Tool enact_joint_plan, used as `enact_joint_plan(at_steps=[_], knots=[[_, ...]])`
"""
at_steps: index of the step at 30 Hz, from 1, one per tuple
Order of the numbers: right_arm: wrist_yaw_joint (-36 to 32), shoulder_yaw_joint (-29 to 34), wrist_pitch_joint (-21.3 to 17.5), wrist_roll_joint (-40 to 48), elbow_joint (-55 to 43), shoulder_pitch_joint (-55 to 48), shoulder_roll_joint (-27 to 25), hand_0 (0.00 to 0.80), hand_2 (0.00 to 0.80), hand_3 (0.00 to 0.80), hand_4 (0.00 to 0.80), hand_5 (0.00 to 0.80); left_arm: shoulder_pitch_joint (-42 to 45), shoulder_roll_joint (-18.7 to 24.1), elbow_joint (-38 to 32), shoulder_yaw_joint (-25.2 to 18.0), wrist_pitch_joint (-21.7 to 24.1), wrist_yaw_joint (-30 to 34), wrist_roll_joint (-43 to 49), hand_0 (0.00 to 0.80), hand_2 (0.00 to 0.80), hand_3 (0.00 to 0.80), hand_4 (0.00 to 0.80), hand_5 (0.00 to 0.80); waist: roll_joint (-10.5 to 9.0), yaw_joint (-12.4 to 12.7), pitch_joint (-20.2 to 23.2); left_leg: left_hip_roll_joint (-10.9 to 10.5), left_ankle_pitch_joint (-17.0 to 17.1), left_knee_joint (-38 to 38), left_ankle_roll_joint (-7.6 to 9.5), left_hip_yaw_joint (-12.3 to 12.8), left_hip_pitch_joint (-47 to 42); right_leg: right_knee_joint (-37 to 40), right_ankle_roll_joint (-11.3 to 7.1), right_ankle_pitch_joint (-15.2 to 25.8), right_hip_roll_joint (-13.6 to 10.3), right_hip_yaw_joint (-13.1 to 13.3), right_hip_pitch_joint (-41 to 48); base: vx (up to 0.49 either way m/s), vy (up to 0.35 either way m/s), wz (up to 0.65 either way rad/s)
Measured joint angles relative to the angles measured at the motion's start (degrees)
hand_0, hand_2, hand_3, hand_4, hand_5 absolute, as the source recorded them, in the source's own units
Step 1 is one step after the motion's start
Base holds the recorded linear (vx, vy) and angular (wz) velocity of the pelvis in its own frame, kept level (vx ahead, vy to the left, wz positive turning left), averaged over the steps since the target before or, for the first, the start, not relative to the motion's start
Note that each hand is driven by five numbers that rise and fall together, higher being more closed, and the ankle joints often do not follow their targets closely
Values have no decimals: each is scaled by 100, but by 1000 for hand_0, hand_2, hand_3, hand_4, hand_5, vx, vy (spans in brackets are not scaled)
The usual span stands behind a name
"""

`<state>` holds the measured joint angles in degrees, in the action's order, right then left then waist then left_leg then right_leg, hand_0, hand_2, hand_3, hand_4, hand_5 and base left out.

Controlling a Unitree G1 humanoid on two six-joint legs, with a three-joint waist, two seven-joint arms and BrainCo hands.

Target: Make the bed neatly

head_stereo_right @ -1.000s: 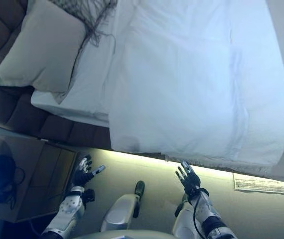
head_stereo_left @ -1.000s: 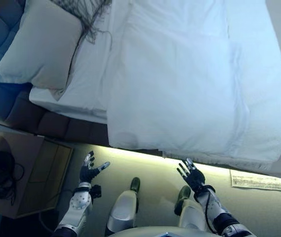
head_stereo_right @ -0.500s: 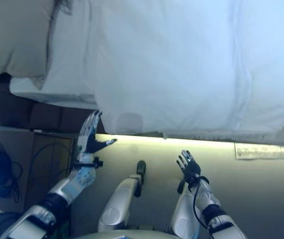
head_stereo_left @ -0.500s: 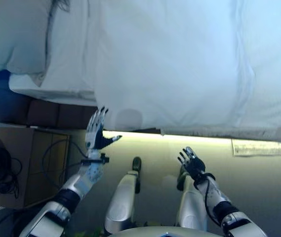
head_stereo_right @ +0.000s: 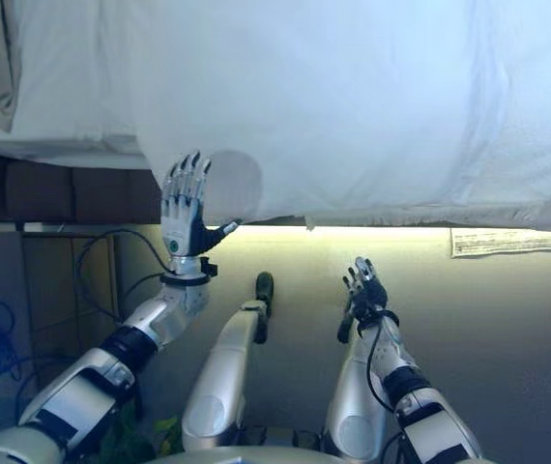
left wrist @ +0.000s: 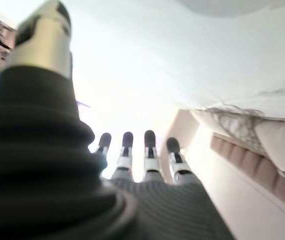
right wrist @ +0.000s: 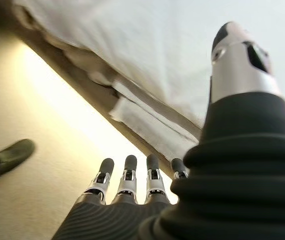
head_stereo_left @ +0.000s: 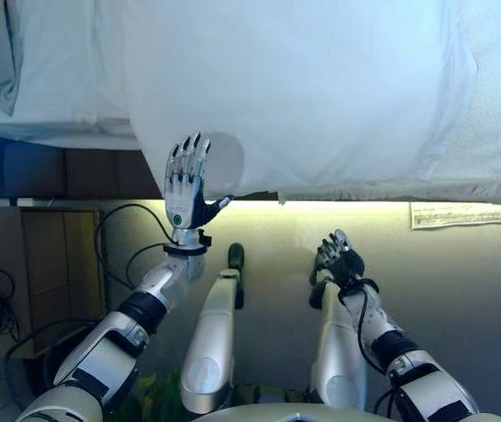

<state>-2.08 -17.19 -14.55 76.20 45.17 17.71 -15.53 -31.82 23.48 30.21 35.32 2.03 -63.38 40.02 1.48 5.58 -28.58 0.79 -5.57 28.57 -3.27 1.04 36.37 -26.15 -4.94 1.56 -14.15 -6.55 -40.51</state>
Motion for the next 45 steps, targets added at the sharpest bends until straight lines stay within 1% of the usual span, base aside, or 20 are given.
enact_joint_plan(at_steps=[3,4,6,8,9,10,12,14,17,19,20,22,25,26,28,32,34,38,42,45], knots=[[-12,110,-186,0,-12,-8,-19,0,0,0,0,0,-212,32,-181,27,-166,-11,137,0,0,0,0,0,-70,-6,-32,4,-198,525,61,-20,459,-243,-48,-46,-2,78,-370,-6,-58,-6],[-11,113,-233,2,-12,-7,-46,0,0,0,0,0,-274,31,-266,30,-172,-12,218,0,0,0,0,0,-76,-7,-35,5,-268,687,82,-34,634,-338,-39,-64,-2,101,-503,87,-62,-8],[-22,122,-262,111,-17,-16,-91,0,0,0,0,0,-349,34,-423,42,-214,1,317,0,0,0,0,0,-111,-86,-58,-6,-409,997,88,-100,879,-421,-68,-76,-4,122,-686,48,-55,-18],[-43,158,-265,249,-134,-81,-94,0,0,0,0,0,-358,57,-446,61,-238,0,440,0,0,0,0,0,-185,-36,-63,18,-448,1125,156,-100,1023,-474,-162,-34,-13,145,-818,10,-54,-27],[-106,215,-272,322,-281,-159,-97,0,0,0,0,0,-423,104,-454,113,-241,6,444,0,0,0,0,0,-197,-81,-62,12,-461,1212,169,-94,1156,-662,-198,-55,-10,164,-957,11,-44,-2],[-123,226,-269,340,-303,-163,-96,0,0,0,0,0,-444,161,-547,108,-268,59,442,0,0,0,0,0,-205,-187,-75,-26,-501,1313,125,-148,1271,-715,-97,-128,-12,162,-1061,-80,-41,2],[-126,244,-268,403,-366,-202,-93,0,0,0,0,0,-466,249,-664,113,-268,155,492,0,0,0,0,0,-256,-190,-95,-12,-506,1374,145,-111,1372,-716,-72,-80,9,168,-1173,-78,-44,-11],[-128,328,-267,511,-385,-229,-117,0,0,0,0,0,-565,293,-693,116,-218,250,580,0,0,0,0,0,-261,-280,-97,-11,-513,1382,149,-101,1454,-700,-84,-66,5,173,-1254,20,-45,-7],[-237,420,-265,675,-376,-254,-141,0,0,0,0,0,-734,315,-693,128,-74,595,594,0,0,0,0,0,-267,-359,-98,0,-543,1378,156,-54,1540,-677,-101,-48,15,214,-1364,45,-28,-9],[-288,432,-257,733,-372,-260,-154,0,0,0,0,0,-858,316,-664,203,-60,1145,469,0,0,0,0,0,-280,-432,-103,26,-557,1381,154,23,1551,-613,-102,19,73,282,-1403,-38,-1,-25],[-321,434,-257,757,-425,-254,-165,0,0,0,0,0,-907,308,-646,239,-117,1370,379,0,0,0,0,0,-284,-475,-105,32,-557,1377,149,36,1563,-553,-102,53,96,304,-1420,88,1,-26],[-366,436,-257,765,-447,-255,-197,0,0,0,0,0,-1069,298,-605,423,-361,1572,290,0,0,0,0,0,-305,-527,-114,25,-590,1329,165,86,1589,-510,-127,67,109,393,-1503,73,-7,-22],[-511,399,-255,769,-447,-229,-271,0,0,0,0,0,-1288,289,-359,506,-683,1618,153,0,0,0,0,0,-321,-632,-112,57,-602,1287,156,149,1660,-464,-112,125,154,455,-1624,-41,7,-21],[-534,397,-256,768,-472,-224,-294,0,0,0,0,0,-1358,303,-284,523,-782,1611,106,0,0,0,0,0,-324,-624,-111,63,-602,1289,148,161,1696,-476,-71,163,165,460,-1674,-46,40,-12],[-575,395,-257,767,-596,-225,-377,0,0,0,0,0,-1512,335,-193,566,-1021,1596,13,0,0,0,0,0,-325,-639,-111,85,-615,1319,132,182,1783,-514,-55,157,187,472,-1793,-56,42,-10],[-691,374,-259,769,-797,-217,-509,0,0,0,0,0,-1717,413,-161,570,-1367,1294,-24,0,0,0,0,0,-334,-643,-112,90,-694,1525,102,153,2002,-724,-1,121,199,484,-2054,-58,36,-8],[-761,322,-260,771,-891,-221,-598,0,0,0,0,0,-1805,484,-155,570,-1546,1022,-25,0,0,0,0,0,-341,-645,-110,102,-782,1761,112,138,2202,-929,2,68,198,502,-2256,-68,49,-7],[-882,299,-260,795,-902,-215,-616,0,0,0,0,0,-1953,631,-83,569,-1939,601,-34,0,0,0,0,0,-347,-651,-111,110,-946,2254,167,138,2615,-1318,-31,-46,200,595,-2667,-45,75,-4],[-991,292,-248,906,-891,-223,-617,0,0,0,0,0,-1979,774,-63,566,-2262,536,-36,0,0,0,0,0,-346,-657,-112,124,-1065,2623,244,176,2880,-1546,-48,-58,179,681,-2914,-18,69,-7],[-1048,283,-235,1029,-882,-222,-616,0,0,0,0,0,-1993,787,-23,560,-2395,565,-29,0,0,0,0,0,-346,-649,-112,113,-1102,2726,283,208,2917,-1589,-87,-37,137,704,-2941,-8,31,-3]])
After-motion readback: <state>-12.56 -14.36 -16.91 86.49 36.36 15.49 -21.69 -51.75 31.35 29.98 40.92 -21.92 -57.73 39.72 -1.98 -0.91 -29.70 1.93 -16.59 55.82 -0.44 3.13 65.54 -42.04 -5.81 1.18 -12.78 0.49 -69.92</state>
